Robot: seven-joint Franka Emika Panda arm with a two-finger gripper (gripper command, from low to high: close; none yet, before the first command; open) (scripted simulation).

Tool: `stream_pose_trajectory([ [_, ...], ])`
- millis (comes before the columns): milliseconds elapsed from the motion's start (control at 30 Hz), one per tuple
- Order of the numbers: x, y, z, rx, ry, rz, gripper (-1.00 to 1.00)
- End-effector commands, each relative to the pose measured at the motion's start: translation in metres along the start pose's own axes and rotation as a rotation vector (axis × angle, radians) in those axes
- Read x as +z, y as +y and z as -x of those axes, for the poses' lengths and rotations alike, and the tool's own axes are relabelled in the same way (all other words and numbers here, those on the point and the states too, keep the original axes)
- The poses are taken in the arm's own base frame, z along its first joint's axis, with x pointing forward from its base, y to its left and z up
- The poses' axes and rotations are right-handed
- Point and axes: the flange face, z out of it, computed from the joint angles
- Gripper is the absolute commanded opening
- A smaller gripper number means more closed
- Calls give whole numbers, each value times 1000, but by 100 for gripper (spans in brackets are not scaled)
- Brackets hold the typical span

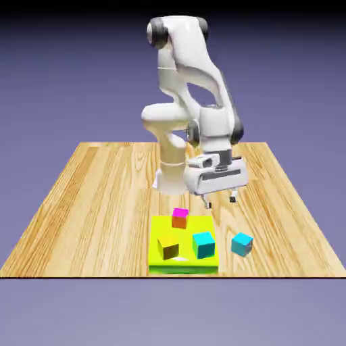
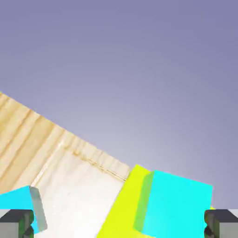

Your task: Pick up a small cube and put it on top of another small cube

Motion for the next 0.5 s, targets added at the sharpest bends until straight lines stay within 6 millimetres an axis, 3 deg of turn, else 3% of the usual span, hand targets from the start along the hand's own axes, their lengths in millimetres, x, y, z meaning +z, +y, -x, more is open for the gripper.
stream_pose_trajectory([
  [0, 13, -9, 7, -36, -33, 8, 0],
  [167, 77, -47, 46, -207, -196, 50, 0],
  [233, 82, -49, 49, -218, -206, 52, 0],
  [433, 150, -43, 64, -218, -206, 52, 0],
  [467, 150, -43, 64, -218, -206, 53, -100],
])
